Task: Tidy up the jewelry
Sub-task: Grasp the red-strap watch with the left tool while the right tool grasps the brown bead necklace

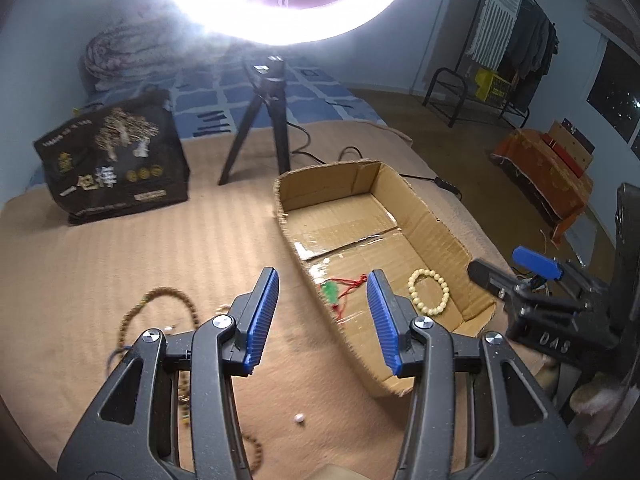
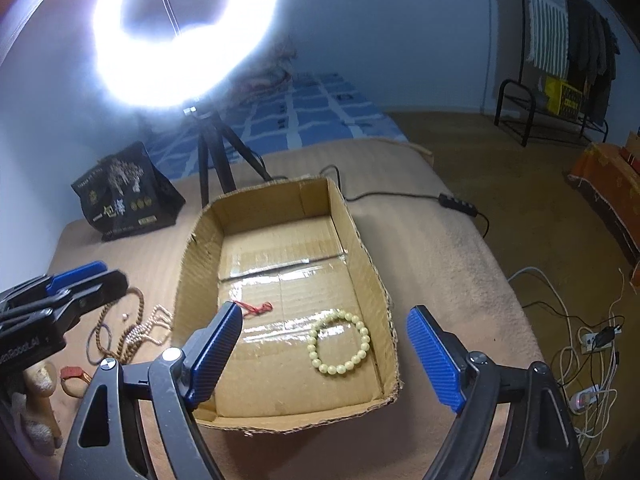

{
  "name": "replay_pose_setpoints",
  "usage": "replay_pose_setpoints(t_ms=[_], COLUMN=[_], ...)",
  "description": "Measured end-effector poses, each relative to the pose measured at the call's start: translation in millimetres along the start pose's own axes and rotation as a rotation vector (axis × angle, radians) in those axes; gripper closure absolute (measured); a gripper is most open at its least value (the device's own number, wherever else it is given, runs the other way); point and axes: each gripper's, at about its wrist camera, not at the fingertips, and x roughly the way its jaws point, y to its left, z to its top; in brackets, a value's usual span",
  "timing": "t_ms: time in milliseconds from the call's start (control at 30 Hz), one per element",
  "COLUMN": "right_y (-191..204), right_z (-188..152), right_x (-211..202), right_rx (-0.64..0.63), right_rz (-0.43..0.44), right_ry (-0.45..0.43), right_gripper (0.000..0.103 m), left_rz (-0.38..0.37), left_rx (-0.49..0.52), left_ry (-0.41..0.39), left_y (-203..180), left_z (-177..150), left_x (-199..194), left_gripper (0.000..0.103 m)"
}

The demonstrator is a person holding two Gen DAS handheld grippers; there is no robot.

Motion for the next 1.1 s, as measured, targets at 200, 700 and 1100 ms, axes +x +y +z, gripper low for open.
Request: replay_pose_setpoints(t_ms=[200,700,1100], right_y=[20,107,158], right_z=[6,2,-17], right_x=[-12,-8,29], right_rx=[-0.043,-0.165,-0.196], right_rz=[-0.023,0.177,0.325], right_ry=[-0.041,0.032,0.212], right_gripper=[0.006,0.012,0.043], left_rz=[0.044,0.140,0.075], left_rx=[-0.018,-0.134,-0.180], left_ry=[-0.030,0.020,0.128], left_y=[33,137,164], left_z=[-7,-66,-110], left_x=[-38,-85,-75], left_gripper=[0.056,0.056,0.056])
